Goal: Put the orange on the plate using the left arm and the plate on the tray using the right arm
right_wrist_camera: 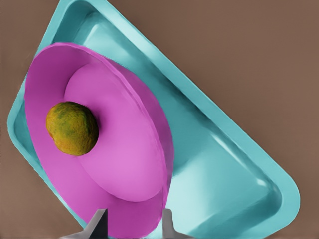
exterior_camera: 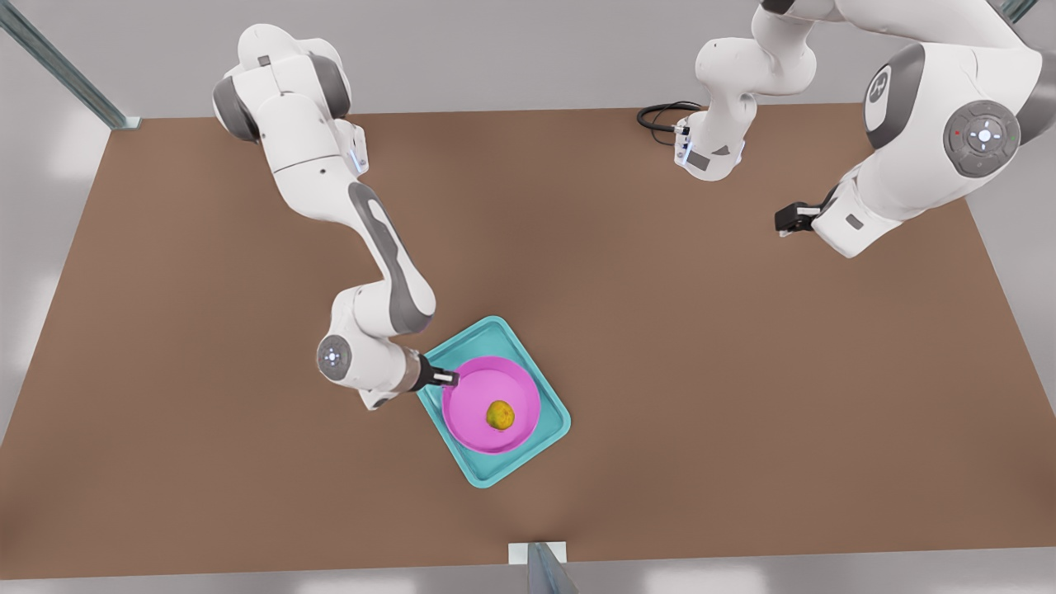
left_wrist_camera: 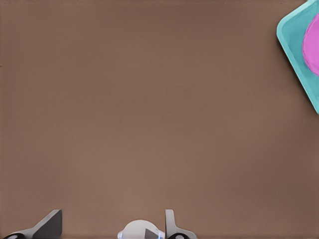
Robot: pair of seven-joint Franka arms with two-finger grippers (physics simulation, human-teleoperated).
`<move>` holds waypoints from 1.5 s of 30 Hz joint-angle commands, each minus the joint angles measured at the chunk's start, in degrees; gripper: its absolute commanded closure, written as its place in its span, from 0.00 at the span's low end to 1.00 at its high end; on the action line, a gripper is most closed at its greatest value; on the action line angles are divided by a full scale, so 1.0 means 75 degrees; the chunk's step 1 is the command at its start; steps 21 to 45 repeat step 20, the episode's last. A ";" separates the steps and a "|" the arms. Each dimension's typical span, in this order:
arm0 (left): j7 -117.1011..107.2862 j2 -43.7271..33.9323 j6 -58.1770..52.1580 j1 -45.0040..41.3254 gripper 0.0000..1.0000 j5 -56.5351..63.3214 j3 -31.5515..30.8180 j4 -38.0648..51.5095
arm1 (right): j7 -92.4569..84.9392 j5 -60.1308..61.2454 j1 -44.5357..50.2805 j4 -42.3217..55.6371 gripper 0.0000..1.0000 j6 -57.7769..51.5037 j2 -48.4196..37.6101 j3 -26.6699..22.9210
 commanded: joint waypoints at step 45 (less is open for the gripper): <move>-0.0030 -0.0008 -0.0010 0.0000 0.00 0.0005 -0.0007 0.0009 | -0.2723 -0.5652 -0.1666 -0.0010 0.00 -0.5976 -0.4837 -0.0829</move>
